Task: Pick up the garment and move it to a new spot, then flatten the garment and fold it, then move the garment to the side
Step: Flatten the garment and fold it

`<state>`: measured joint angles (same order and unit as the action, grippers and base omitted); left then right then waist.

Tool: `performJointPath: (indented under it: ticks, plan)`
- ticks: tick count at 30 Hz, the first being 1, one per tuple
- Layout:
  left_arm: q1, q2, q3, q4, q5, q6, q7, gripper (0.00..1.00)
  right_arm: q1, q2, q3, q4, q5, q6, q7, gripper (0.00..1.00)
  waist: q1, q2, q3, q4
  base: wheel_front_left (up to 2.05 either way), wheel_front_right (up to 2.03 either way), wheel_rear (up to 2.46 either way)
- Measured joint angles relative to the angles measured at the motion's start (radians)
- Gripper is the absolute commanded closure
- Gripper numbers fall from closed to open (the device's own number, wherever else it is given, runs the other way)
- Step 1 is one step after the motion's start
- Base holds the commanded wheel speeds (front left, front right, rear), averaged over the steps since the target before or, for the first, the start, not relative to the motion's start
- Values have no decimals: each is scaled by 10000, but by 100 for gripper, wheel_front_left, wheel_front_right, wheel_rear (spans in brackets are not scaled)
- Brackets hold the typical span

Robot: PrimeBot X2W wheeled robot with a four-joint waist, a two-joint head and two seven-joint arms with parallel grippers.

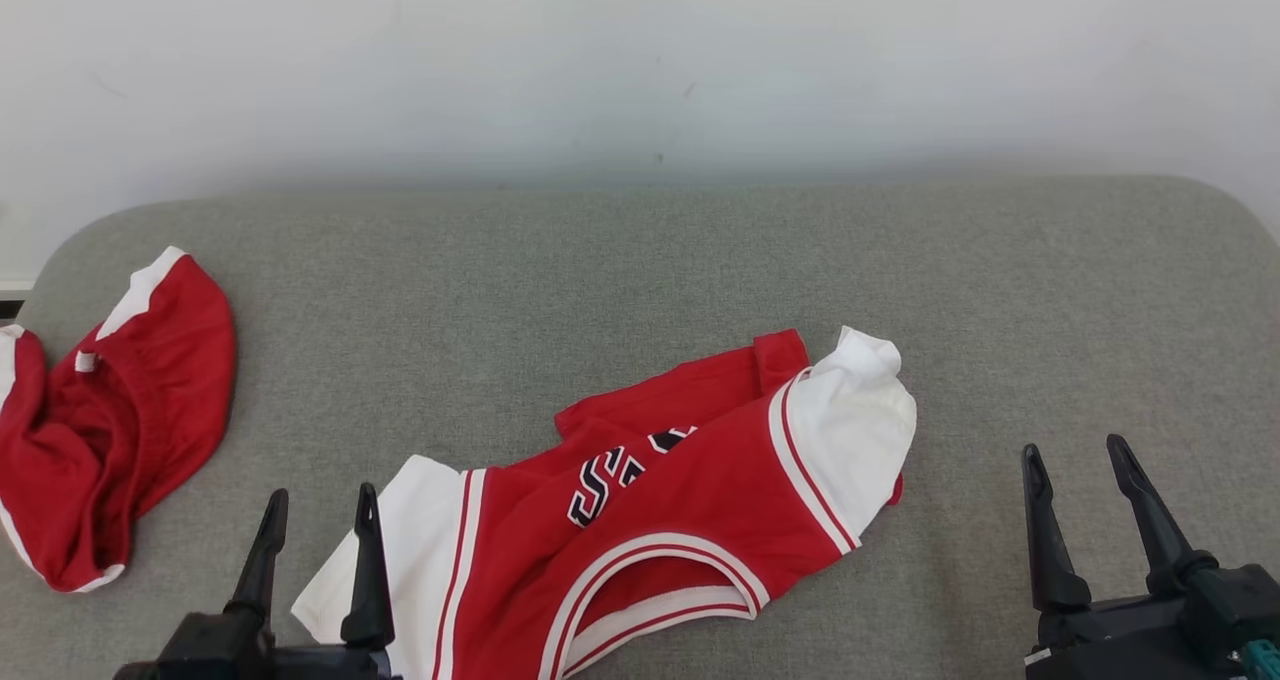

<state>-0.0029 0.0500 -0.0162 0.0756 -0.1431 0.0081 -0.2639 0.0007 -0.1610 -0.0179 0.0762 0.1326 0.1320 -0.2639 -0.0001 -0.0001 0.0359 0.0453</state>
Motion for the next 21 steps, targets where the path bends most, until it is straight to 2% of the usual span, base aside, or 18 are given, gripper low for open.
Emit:
performJointPath:
  ticks: [6,12,17,21]
  plan:
    - [-865,268,98,182,451,-291,0,0,-173,-6,33,-15,-29,0,0,0,2,0,177,-75,0,0,0]
    - [-1615,871,140,1313,500,-633,100,0,-219,50,4,138,-25,0,0,0,2,1,365,-283,0,0,0]
    - [-2075,1160,-100,2113,435,-894,924,0,-291,82,-19,284,-13,0,0,0,2,1,555,-523,0,0,0]
    - [-2177,1162,-407,2702,299,-1058,1793,0,-425,79,-69,339,23,0,0,0,2,1,733,-737,0,0,0]
